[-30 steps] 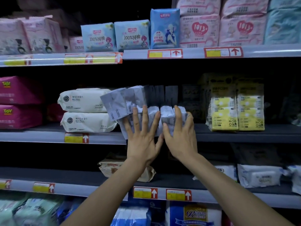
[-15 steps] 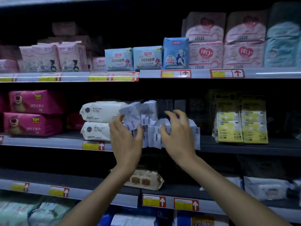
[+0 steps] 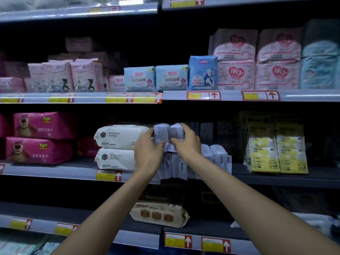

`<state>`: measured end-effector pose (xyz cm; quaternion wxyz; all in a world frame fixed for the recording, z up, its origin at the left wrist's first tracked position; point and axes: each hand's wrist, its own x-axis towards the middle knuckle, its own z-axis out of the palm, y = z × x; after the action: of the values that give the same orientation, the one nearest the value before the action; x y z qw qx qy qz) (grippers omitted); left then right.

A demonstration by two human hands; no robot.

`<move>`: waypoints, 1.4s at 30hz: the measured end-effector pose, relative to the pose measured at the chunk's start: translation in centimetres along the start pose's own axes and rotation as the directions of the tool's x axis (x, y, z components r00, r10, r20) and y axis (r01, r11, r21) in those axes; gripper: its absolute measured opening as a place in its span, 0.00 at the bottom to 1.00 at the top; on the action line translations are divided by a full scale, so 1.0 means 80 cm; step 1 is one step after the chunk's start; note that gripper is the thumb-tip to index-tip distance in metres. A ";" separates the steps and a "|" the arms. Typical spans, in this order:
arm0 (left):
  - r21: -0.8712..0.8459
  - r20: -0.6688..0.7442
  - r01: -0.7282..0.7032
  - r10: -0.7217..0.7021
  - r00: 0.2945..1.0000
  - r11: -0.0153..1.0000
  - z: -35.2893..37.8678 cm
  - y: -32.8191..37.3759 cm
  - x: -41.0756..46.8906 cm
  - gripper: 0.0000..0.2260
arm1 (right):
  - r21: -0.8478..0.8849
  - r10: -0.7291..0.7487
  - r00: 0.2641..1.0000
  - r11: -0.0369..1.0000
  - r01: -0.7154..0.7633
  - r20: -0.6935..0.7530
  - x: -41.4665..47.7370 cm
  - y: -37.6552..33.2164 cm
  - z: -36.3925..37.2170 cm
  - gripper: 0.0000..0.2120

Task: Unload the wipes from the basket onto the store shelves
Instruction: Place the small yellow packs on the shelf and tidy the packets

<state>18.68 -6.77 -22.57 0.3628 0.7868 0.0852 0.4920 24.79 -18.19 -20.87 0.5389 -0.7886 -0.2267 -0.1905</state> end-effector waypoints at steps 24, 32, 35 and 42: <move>0.051 0.109 -0.050 0.044 0.993 0.997 -0.010 -0.020 -0.029 0.15 | -0.096 -0.027 0.997 0.995 0.034 0.071 -0.019 -0.018 -0.046 0.35; 0.218 0.031 0.072 -0.080 0.996 0.973 0.011 -0.036 -0.089 0.27 | -0.300 -0.228 0.927 0.944 0.135 -0.299 -0.073 0.068 -0.105 0.28; 0.197 0.016 0.216 -0.223 0.975 0.956 0.024 -0.042 -0.088 0.20 | -0.239 -0.051 0.966 0.971 -0.011 -0.252 -0.087 0.098 -0.111 0.40; 0.122 -0.028 0.285 -0.284 0.958 0.951 0.038 -0.050 -0.081 0.17 | -0.074 0.162 0.969 0.981 -0.178 -0.186 -0.084 0.133 -0.096 0.45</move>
<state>18.87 -8.54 -30.62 0.3793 0.7850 0.2303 0.4324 24.77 -29.74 -30.02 0.5356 -0.8081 -0.1000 -0.2239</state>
